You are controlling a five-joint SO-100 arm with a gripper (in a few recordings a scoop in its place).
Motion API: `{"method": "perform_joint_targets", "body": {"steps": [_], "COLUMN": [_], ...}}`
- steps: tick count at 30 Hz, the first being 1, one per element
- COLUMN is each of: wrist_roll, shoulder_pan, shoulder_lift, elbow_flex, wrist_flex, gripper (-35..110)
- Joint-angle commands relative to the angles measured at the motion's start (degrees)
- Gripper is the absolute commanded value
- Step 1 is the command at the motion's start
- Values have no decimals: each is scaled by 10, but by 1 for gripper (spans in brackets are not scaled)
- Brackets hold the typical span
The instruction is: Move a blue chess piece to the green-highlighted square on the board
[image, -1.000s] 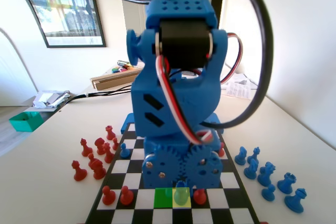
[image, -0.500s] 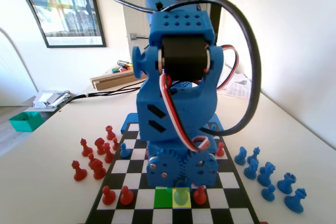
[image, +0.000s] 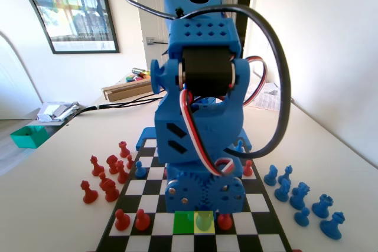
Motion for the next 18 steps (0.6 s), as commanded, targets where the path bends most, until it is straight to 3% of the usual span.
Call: {"method": "perform_joint_targets", "body": {"steps": [1, 18], "wrist_roll": [-6, -4], "shoulder_pan": [-7, -14], "shoulder_lift": [19, 10], "elbow_flex": [-8, -7], "wrist_flex": [2, -17], "gripper": [11, 8]}}
